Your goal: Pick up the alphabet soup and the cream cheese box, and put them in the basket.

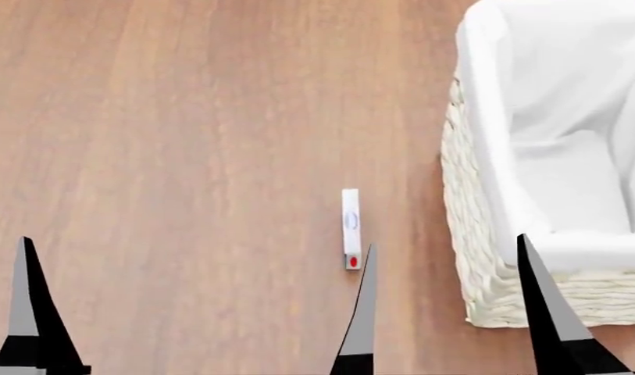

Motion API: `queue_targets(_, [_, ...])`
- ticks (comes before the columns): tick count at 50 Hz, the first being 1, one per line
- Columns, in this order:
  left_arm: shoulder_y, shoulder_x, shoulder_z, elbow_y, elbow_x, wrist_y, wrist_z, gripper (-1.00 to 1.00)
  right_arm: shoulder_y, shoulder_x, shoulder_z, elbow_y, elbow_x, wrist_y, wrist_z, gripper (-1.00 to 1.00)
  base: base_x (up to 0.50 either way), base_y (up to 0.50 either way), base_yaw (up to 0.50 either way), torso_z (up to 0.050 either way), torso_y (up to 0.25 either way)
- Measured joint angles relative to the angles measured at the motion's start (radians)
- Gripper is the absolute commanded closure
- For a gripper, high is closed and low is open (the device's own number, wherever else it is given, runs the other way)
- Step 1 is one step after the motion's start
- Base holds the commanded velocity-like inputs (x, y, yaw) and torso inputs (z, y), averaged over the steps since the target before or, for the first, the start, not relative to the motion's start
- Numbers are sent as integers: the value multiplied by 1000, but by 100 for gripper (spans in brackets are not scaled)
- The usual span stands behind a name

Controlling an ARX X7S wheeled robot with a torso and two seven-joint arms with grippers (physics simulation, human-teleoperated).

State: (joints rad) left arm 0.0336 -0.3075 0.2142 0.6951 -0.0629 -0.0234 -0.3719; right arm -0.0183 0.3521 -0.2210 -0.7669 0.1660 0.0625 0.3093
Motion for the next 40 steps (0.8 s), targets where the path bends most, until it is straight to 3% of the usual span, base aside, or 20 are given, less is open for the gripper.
queue_targets(40, [0,-10,10,-12,-14,8,-15,-100,-3,17,-13,5,13,3,9,-100,0,0,-256,0,0])
